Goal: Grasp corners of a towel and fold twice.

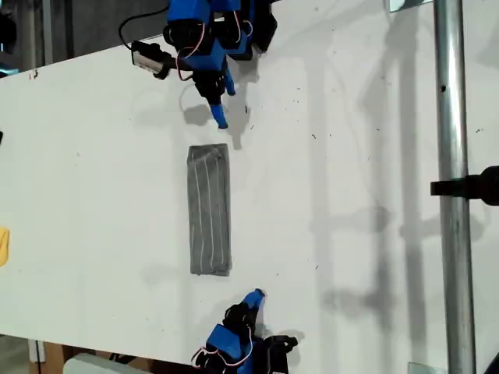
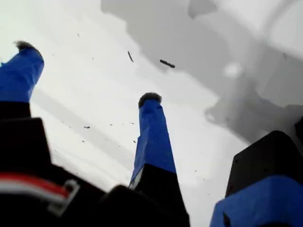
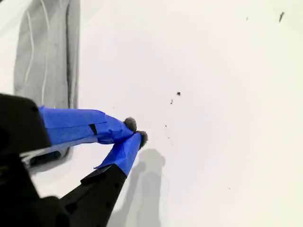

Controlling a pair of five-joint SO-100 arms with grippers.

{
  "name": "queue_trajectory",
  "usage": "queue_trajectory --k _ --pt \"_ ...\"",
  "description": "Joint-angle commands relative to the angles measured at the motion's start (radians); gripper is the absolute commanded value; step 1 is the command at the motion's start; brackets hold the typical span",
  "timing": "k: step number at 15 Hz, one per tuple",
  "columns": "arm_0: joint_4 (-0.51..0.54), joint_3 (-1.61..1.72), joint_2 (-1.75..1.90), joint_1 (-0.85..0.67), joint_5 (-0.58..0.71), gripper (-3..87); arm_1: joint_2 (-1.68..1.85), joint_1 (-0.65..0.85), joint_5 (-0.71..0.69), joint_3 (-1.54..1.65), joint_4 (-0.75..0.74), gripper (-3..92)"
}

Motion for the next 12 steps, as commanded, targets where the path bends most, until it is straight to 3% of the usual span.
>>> queue_trajectory --k 1,6,9,10,11,12 --pt "-0.026 0.023 0.021 0.054 -0.066 -2.3 -0.282 0.115 -0.120 -0.078 -0.221 41.5" --pt "-0.018 0.029 0.021 0.091 -0.100 -2.3 -0.943 0.219 -0.233 -0.499 -0.466 42.9" --pt "-0.018 0.029 0.021 0.092 -0.098 -2.3 -1.295 0.216 -0.284 -0.804 -0.460 42.1" --pt "-0.018 0.031 0.021 0.089 -0.095 -2.3 -1.402 0.212 -0.285 -0.942 -0.383 42.4" --pt "-0.018 0.034 0.021 0.089 -0.094 -2.3 -1.465 0.206 -0.304 -1.037 -0.354 37.5" --pt "-0.018 0.035 0.021 0.084 -0.091 -2.3 -1.485 0.201 -0.318 -1.077 -0.357 8.6"
